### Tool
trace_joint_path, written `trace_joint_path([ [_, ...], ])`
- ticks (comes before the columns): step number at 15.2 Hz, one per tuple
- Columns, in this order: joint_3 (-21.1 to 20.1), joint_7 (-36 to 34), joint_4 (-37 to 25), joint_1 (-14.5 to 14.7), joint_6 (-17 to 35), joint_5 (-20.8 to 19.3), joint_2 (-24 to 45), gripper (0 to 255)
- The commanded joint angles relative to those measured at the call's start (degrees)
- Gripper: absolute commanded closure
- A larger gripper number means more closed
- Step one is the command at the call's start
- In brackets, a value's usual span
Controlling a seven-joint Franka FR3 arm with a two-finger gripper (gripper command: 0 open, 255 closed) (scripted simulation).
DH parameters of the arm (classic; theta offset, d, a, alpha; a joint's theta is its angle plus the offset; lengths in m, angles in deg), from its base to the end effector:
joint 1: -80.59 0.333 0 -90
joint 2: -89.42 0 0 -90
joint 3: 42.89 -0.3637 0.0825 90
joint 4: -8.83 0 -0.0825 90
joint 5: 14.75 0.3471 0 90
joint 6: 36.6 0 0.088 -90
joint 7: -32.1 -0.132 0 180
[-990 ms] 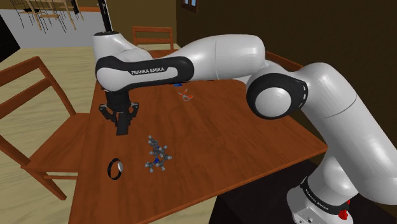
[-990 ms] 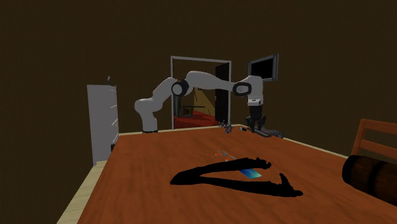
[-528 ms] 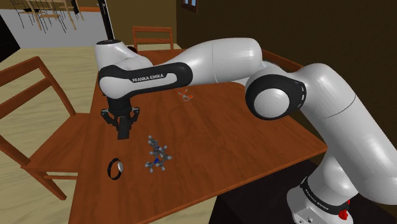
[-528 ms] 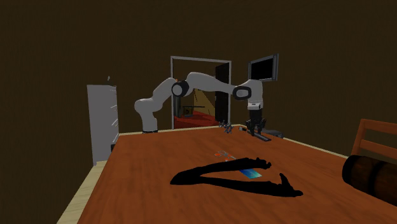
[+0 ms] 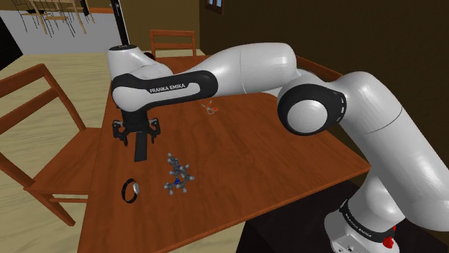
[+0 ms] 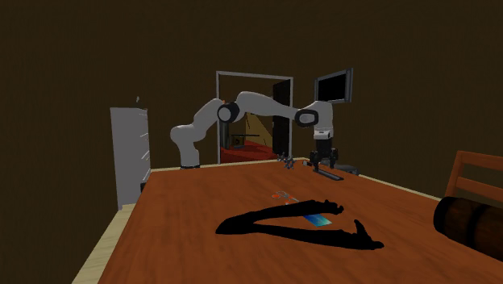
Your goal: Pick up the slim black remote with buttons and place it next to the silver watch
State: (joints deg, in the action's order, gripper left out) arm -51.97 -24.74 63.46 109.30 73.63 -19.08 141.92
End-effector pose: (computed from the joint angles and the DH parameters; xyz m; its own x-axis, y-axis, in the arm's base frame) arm 0.6574 0.4378 0.3426 0.9311 -0.3647 -0.0105 -0.3644 -0.9277 -0.0810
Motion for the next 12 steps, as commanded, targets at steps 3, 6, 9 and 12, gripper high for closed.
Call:
trace_joint_path([
  [3,-0.05,0.04,-0.76,-0.03,-1.42,0.06,-0.66,0],
  [6,-0.13,0.17,-4.03,-0.01,-5.87,0.20,-1.86,0],
  [9,-0.13,0.17,-4.02,-0.01,-5.87,0.20,-1.86,0],
  [12,-0.13,0.17,-4.03,-0.01,-5.87,0.20,-1.86,0],
])
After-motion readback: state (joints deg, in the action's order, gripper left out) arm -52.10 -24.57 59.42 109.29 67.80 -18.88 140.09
